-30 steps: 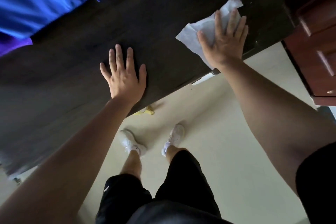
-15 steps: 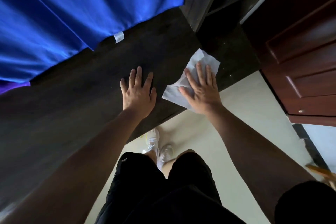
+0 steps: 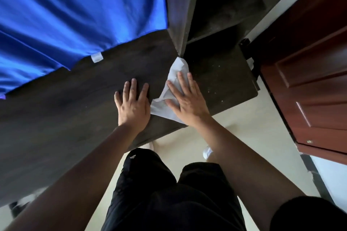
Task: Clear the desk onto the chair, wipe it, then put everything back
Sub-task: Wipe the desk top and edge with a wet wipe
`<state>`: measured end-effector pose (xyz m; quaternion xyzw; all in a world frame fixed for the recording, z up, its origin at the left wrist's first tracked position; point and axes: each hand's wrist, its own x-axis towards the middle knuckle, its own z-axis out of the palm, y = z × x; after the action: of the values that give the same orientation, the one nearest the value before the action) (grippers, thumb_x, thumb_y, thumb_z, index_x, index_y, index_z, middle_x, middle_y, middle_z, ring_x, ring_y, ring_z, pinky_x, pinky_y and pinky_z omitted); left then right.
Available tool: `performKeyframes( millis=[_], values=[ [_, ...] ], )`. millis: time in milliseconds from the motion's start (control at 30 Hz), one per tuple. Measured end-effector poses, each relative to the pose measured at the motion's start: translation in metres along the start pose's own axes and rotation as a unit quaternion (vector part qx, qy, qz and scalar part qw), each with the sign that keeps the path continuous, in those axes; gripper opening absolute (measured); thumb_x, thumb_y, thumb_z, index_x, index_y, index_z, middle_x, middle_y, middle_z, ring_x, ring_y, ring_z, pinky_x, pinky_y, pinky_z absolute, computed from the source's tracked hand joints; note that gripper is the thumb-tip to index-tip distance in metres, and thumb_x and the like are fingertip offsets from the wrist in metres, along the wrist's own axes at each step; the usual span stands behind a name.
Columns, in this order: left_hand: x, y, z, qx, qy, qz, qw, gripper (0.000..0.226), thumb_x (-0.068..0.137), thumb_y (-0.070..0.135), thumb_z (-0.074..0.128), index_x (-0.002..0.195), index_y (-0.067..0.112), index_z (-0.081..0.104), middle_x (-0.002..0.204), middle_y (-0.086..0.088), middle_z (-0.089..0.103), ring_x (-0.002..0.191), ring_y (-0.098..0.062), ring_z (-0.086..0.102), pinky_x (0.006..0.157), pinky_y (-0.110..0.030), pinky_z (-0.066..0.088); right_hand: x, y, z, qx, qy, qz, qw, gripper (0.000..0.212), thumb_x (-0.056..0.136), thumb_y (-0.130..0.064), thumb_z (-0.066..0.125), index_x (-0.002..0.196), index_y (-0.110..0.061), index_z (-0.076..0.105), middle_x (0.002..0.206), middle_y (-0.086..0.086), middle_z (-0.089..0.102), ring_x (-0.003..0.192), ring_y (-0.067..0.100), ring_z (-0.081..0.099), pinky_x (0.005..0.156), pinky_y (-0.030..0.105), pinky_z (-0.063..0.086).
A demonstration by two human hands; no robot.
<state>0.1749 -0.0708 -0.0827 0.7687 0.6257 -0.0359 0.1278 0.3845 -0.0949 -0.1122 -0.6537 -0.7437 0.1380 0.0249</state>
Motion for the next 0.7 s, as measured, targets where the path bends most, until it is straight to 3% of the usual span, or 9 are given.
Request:
performKeyframes(
  millis=[267, 333, 467, 567, 700],
  values=[
    [-0.018, 0.091, 0.02, -0.018, 0.048, -0.137, 0.989, 0.057, 0.094, 0.028, 0.034, 0.149, 0.017, 0.039, 0.159, -0.017, 0.028, 0.147, -0.035, 0.022, 0.114, -0.06, 0.016, -0.046, 0.08, -0.015, 0.204, -0.007, -0.086, 0.975, 0.051, 0.107, -0.04, 0.031, 0.157, -0.026, 0.031, 0.167, 0.009, 0.016, 0.155, 0.027, 0.013, 0.123, 0.038, 0.025],
    [-0.019, 0.116, 0.023, -0.025, 0.051, -0.164, 0.985, 0.055, 0.096, 0.027, 0.035, 0.15, 0.016, 0.038, 0.159, -0.017, 0.027, 0.148, -0.035, 0.021, 0.115, -0.06, 0.014, -0.055, 0.109, -0.026, 0.25, -0.028, -0.055, 0.966, 0.05, 0.108, -0.039, 0.03, 0.157, -0.031, 0.027, 0.167, 0.003, 0.016, 0.154, 0.021, 0.014, 0.12, 0.036, 0.03],
    [-0.01, 0.162, 0.027, -0.028, 0.047, -0.148, 0.988, 0.052, 0.101, 0.029, 0.034, 0.15, 0.012, 0.036, 0.16, -0.017, 0.026, 0.148, -0.034, 0.019, 0.116, -0.06, 0.013, -0.059, 0.167, -0.055, 0.314, -0.037, 0.052, 0.947, 0.048, 0.108, -0.043, 0.029, 0.156, -0.038, 0.028, 0.167, -0.005, 0.019, 0.152, 0.009, 0.016, 0.117, 0.026, 0.025],
    [0.003, 0.183, 0.036, -0.033, 0.05, -0.127, 0.99, 0.055, 0.103, 0.037, 0.032, 0.152, 0.014, 0.031, 0.162, -0.014, 0.021, 0.15, -0.032, 0.015, 0.119, -0.06, 0.01, -0.05, 0.202, -0.07, 0.307, 0.003, 0.098, 0.947, 0.048, 0.108, -0.041, 0.031, 0.155, -0.033, 0.032, 0.166, -0.005, 0.023, 0.151, 0.006, 0.017, 0.116, 0.021, 0.022],
    [0.01, 0.185, 0.054, -0.026, 0.091, -0.122, 0.988, 0.062, 0.099, 0.045, 0.036, 0.154, 0.016, 0.026, 0.163, -0.012, 0.019, 0.151, -0.03, 0.012, 0.12, -0.059, 0.005, -0.036, 0.225, -0.064, 0.272, 0.069, 0.09, 0.956, 0.05, 0.108, -0.037, 0.032, 0.155, -0.021, 0.034, 0.163, 0.005, 0.03, 0.153, 0.015, 0.02, 0.121, 0.028, 0.022]
  ],
)
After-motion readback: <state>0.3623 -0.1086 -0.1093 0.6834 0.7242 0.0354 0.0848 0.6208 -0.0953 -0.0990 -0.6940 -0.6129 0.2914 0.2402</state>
